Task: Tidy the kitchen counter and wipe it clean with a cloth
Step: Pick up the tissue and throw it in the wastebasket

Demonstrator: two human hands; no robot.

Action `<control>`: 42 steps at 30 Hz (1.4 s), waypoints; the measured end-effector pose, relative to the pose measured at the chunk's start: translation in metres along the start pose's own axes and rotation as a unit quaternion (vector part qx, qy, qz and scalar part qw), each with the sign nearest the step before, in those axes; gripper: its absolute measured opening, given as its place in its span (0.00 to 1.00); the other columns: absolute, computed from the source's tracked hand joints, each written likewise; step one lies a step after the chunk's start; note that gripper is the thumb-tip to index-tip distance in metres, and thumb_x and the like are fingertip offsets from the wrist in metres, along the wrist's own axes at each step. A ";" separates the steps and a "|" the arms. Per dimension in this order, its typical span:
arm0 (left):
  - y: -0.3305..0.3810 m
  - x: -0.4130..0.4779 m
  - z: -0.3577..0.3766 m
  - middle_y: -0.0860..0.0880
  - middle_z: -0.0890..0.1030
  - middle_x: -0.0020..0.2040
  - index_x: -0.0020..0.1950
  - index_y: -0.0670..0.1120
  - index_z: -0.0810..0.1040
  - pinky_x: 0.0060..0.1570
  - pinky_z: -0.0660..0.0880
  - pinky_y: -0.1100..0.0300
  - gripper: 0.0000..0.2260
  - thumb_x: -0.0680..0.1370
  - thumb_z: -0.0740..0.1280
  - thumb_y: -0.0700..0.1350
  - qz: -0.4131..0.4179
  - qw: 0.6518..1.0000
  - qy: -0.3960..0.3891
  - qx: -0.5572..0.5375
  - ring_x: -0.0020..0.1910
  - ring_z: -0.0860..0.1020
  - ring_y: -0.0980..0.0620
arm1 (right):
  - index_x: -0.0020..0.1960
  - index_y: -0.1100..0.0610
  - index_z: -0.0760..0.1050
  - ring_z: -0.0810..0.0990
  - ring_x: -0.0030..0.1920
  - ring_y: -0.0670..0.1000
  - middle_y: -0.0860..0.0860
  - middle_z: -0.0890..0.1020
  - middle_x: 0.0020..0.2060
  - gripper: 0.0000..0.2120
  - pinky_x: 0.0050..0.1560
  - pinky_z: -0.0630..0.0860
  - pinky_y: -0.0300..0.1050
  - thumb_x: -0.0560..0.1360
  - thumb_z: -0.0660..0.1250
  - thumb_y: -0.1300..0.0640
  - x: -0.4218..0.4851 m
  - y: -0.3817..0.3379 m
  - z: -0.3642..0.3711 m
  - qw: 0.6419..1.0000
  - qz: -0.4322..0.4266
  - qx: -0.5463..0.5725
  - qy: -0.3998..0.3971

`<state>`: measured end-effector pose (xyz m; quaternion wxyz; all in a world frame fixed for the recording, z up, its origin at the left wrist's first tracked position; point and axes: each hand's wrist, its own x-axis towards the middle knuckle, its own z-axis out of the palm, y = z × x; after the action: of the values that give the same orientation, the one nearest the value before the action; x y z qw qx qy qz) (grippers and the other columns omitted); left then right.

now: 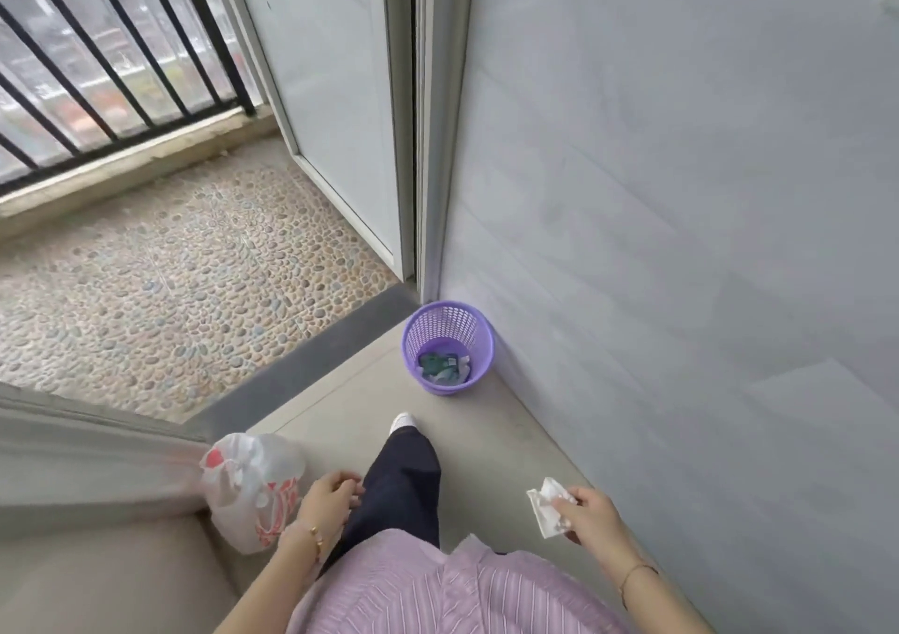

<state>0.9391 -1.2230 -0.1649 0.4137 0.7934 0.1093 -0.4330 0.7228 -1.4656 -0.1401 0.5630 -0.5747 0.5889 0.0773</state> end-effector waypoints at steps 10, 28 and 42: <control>0.074 0.092 -0.036 0.45 0.80 0.42 0.44 0.45 0.75 0.41 0.72 0.56 0.10 0.77 0.55 0.37 -0.040 0.995 -0.041 0.078 0.41 0.78 0.49 | 0.38 0.61 0.74 0.70 0.34 0.51 0.56 0.72 0.32 0.03 0.37 0.67 0.44 0.71 0.67 0.63 0.093 -0.155 0.063 0.998 -0.021 -0.040 -0.035; -0.073 0.170 0.045 0.47 0.82 0.35 0.31 0.52 0.80 0.51 0.72 0.68 0.12 0.70 0.66 0.37 -0.264 0.962 -0.043 0.053 0.33 0.80 0.60 | 0.51 0.62 0.74 0.76 0.30 0.46 0.56 0.77 0.39 0.06 0.27 0.75 0.33 0.75 0.61 0.67 0.379 -0.174 0.169 0.992 0.113 -0.008 -0.053; 0.010 0.147 0.043 0.50 0.83 0.41 0.40 0.53 0.76 0.52 0.74 0.59 0.11 0.76 0.61 0.38 -0.186 0.978 -0.049 0.076 0.46 0.80 0.49 | 0.39 0.57 0.74 0.75 0.31 0.48 0.53 0.76 0.32 0.08 0.30 0.73 0.34 0.76 0.61 0.62 0.335 -0.169 0.134 0.989 0.101 -0.089 -0.065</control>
<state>1.0070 -1.2890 -0.2860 0.2692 0.7662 0.2009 -0.5478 1.0276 -1.6197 -0.3455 0.5364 -0.5534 0.5967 0.2233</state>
